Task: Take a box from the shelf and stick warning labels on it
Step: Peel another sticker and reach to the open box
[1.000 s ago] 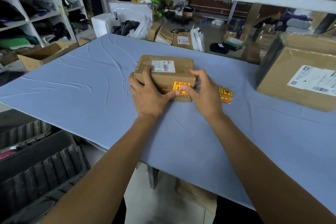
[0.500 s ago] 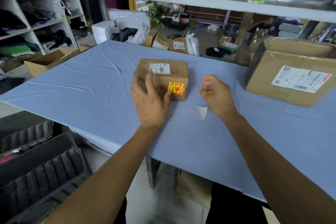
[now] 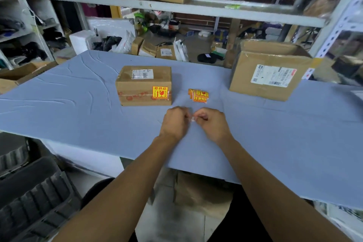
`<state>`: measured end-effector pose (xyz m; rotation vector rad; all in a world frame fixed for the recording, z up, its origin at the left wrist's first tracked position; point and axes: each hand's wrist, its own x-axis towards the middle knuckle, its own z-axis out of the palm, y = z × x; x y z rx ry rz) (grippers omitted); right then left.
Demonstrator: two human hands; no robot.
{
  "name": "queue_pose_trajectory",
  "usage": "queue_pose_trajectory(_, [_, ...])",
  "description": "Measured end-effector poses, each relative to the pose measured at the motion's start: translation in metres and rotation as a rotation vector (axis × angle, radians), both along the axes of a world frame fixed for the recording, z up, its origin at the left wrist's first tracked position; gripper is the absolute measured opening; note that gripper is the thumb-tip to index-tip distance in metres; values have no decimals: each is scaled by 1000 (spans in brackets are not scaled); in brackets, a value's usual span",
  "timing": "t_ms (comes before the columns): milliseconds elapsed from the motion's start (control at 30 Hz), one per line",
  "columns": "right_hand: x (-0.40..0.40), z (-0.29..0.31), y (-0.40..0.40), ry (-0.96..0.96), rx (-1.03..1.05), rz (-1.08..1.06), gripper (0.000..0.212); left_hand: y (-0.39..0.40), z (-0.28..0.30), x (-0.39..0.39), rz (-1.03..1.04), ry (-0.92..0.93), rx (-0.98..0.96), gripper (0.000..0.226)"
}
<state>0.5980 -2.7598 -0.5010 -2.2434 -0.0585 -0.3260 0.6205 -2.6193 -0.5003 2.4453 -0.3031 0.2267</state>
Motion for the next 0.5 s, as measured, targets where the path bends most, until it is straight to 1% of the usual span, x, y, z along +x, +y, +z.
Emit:
queue_pose_trajectory(67, [-10,1,-3,-5,48,26,8,-3,0,-3,-21,46,-105,9])
queue_pose_trajectory(133, [-18,3,-8,-14,119,15,8,-8,3,-6,-94,95,-240,7])
queue_pose_trajectory(200, [-24,6,-16,-18,169,-35,9,-12,7,-10,-154,159,-460,19])
queue_pose_trajectory(233, [-26,7,-20,-17,195,-63,13,-15,7,-11,-181,187,-557,24])
queue_pose_trajectory(300, [-32,11,-29,-17,254,-125,23,-23,8,-14,-218,211,-621,23])
queue_pose_trajectory(333, [-34,13,-33,-21,262,-157,24,-28,8,-15,-230,216,-634,20])
queue_pose_trajectory(367, [-36,16,-36,-28,260,-180,19,-33,10,-16,-234,224,-652,17])
queue_pose_trajectory(433, [-42,21,-40,-23,241,-189,2,-44,13,-17,-216,221,-670,14])
queue_pose_trajectory(500, [-50,24,-44,-22,185,-164,10,-54,20,-14,-183,280,-730,15])
